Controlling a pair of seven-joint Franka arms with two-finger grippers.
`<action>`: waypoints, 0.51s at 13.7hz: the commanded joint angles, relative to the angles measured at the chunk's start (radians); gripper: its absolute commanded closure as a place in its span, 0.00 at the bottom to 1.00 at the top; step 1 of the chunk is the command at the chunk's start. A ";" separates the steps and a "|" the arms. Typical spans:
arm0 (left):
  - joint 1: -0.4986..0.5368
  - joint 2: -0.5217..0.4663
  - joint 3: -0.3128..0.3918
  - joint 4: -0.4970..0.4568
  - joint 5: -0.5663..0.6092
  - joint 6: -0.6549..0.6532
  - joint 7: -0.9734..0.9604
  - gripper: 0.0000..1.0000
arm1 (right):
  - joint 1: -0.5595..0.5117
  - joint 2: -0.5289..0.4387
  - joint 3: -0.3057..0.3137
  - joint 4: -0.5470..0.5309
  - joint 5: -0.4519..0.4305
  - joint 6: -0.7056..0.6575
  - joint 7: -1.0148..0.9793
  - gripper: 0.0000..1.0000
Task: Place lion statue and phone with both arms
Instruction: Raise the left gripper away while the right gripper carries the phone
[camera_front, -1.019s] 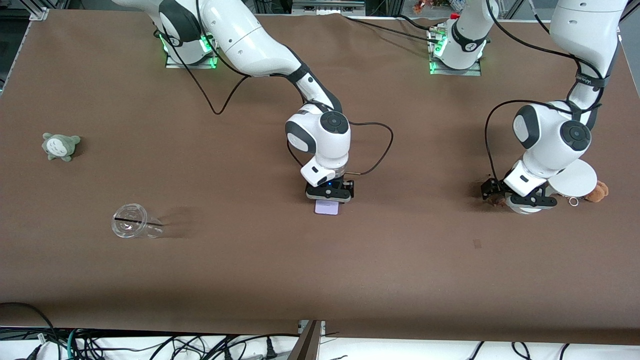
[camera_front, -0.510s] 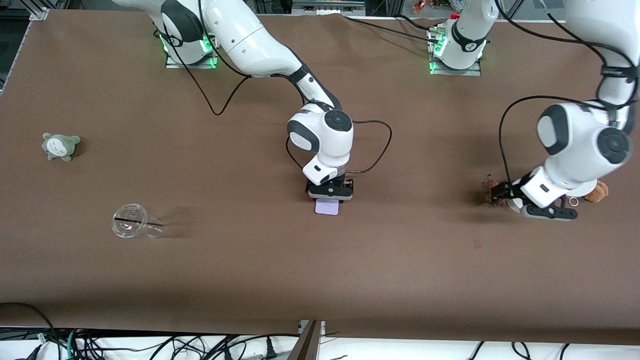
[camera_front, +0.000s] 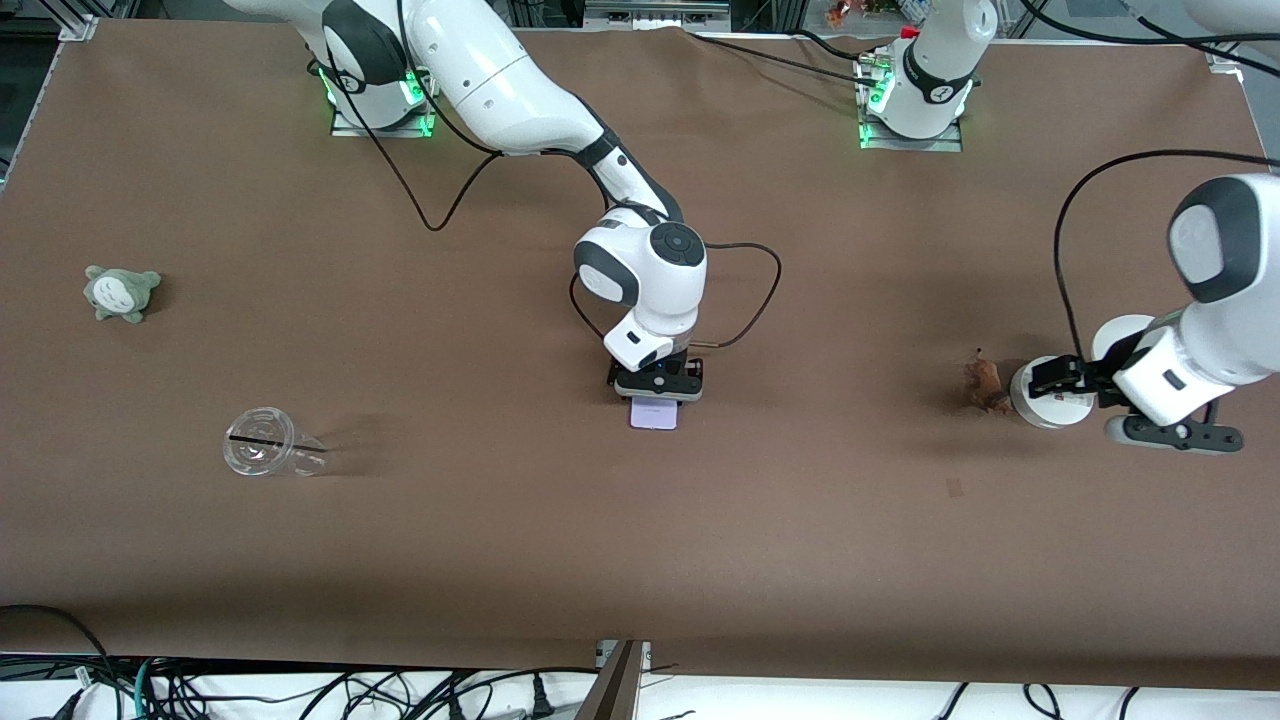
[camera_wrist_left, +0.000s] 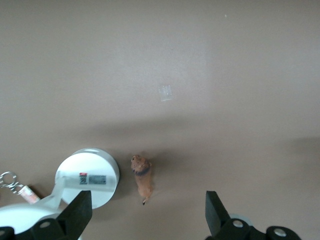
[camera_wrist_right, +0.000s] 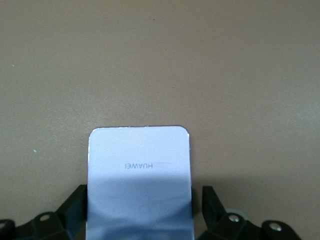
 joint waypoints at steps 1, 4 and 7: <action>0.006 -0.053 0.006 0.071 0.023 -0.098 -0.005 0.00 | 0.007 0.006 -0.008 0.008 -0.012 -0.012 -0.001 0.07; 0.003 -0.135 0.045 0.081 0.024 -0.110 -0.006 0.00 | -0.001 -0.011 -0.008 0.008 -0.006 -0.014 -0.012 0.20; -0.012 -0.204 0.044 0.082 0.107 -0.209 -0.008 0.00 | -0.033 -0.048 -0.002 0.008 0.004 -0.064 -0.033 0.24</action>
